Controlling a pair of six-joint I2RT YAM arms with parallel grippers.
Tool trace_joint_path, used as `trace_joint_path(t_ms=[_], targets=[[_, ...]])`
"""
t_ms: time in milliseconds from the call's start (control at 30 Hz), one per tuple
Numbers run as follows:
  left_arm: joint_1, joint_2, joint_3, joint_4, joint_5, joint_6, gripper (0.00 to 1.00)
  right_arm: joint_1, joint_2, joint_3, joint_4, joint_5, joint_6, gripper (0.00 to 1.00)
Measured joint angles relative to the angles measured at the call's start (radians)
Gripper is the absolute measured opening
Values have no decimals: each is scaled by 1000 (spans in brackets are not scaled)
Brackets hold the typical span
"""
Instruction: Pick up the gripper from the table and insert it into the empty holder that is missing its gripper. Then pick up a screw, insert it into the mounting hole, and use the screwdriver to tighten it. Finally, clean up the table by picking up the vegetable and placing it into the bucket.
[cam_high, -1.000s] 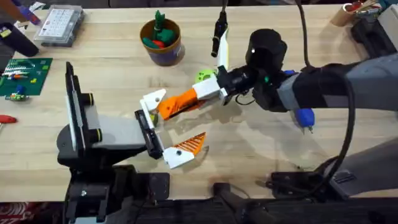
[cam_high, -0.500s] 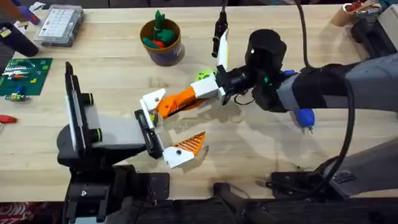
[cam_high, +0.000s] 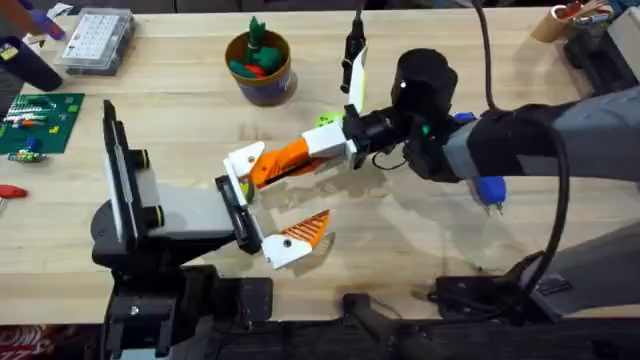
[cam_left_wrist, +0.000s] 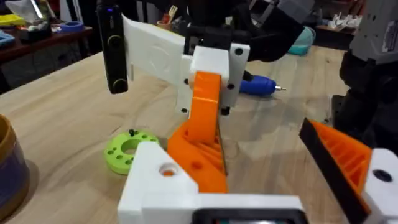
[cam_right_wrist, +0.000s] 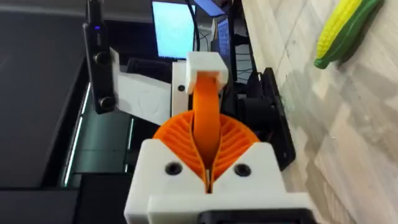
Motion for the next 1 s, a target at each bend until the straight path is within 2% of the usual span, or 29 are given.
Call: trace_joint_path(t_ms=[1000], targets=[[2, 0, 0, 0, 1, -19, 986, 41, 0, 0, 12, 107, 55, 18]])
